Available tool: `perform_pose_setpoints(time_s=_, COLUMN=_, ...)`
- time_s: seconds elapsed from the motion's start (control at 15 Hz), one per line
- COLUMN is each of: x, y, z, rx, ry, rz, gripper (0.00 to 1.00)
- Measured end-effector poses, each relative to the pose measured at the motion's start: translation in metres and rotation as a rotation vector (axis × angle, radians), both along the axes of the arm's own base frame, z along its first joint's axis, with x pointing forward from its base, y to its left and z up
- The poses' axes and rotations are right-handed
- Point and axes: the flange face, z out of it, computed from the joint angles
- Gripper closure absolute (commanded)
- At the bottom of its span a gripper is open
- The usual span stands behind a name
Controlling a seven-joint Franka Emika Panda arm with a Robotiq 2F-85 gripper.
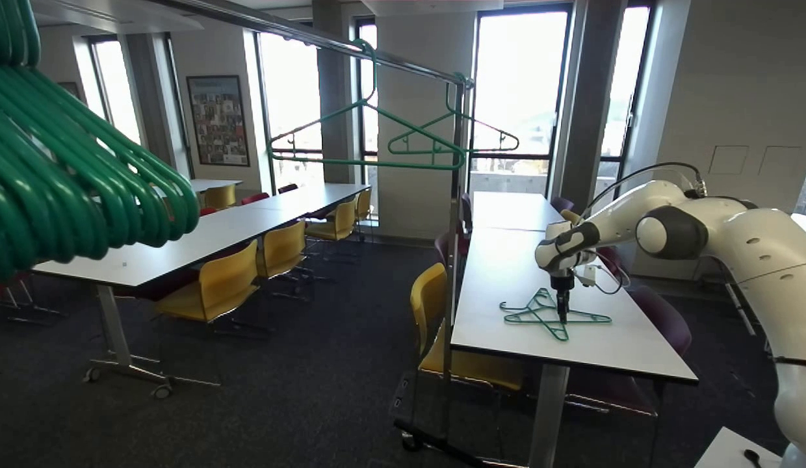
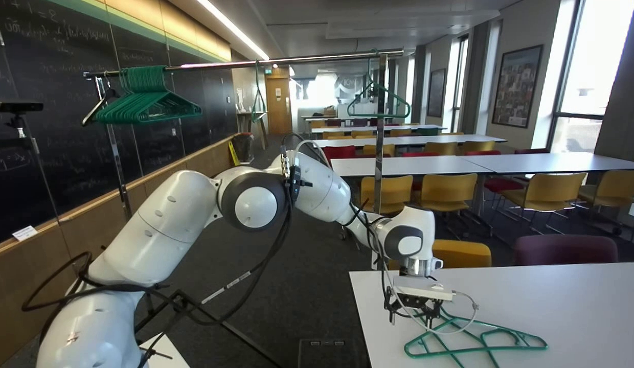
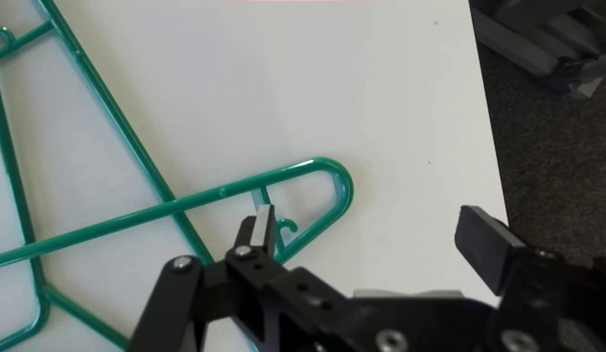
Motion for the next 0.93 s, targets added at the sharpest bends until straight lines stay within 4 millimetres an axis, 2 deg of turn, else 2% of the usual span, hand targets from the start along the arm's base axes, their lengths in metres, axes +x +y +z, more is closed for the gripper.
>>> perform_pose_setpoints(time_s=0.27, x=0.003, y=0.003, z=-0.023, rx=-0.013, ry=0.032, rz=0.029, gripper=0.00)
perform_pose_setpoints(time_s=0.73, x=0.017, y=0.023, z=-0.044, rx=0.017, ry=0.034, rz=0.067, gripper=0.00)
perform_pose_setpoints(time_s=0.93, x=0.017, y=0.026, z=-0.052, rx=0.023, ry=0.040, rz=0.070, gripper=0.00)
